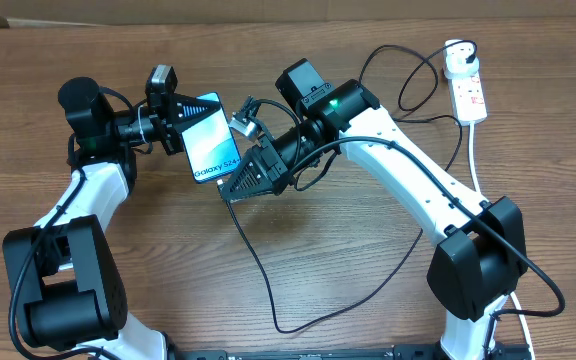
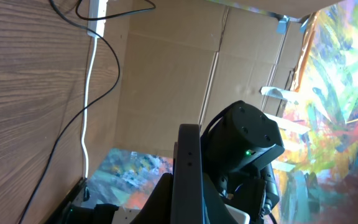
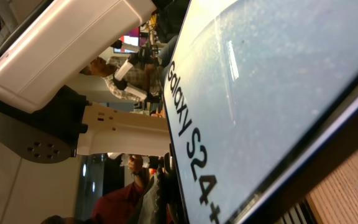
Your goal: Plug charger to phone and switch on socket
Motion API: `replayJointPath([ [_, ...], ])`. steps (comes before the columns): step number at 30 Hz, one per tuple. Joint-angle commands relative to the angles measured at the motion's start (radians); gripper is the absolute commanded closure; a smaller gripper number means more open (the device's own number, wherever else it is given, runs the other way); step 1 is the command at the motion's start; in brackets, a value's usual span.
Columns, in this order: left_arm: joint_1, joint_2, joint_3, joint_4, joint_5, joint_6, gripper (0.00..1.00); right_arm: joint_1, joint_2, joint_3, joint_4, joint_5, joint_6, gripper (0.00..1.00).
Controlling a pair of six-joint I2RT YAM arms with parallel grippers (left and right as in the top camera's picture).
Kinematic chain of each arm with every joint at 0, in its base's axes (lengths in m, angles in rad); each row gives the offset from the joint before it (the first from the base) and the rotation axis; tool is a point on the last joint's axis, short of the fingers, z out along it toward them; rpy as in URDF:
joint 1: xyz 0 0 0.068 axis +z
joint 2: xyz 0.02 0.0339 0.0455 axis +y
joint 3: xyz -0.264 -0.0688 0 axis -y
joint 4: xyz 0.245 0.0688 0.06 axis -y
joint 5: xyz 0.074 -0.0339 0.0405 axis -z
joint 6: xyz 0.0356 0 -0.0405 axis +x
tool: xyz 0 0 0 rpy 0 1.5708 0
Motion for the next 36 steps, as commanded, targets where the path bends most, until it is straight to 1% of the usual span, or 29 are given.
replayJointPath([
  [1, 0.003, -0.002, 0.026, 0.005, 0.037, 0.026, 0.96, -0.008, 0.013, -0.004, 0.010, -0.014, 0.003, 0.96],
  [17, 0.003, -0.002, 0.026, 0.007, 0.037, 0.023, 0.96, -0.011, 0.029, -0.004, 0.016, 0.013, 0.004, 0.96],
  [25, 0.003, -0.002, 0.026, 0.031, 0.038, 0.023, 0.95, -0.011, 0.035, -0.004, 0.017, 0.011, 0.004, 0.96],
  [29, 0.003, -0.002, 0.026, 0.031, 0.038, 0.027, 0.96, -0.011, 0.035, -0.004, 0.030, -0.044, 0.003, 0.96],
  [36, 0.003, -0.002, 0.026, 0.031, 0.038, 0.026, 0.96, -0.025, 0.035, -0.004, 0.029, -0.064, 0.003, 0.96],
])
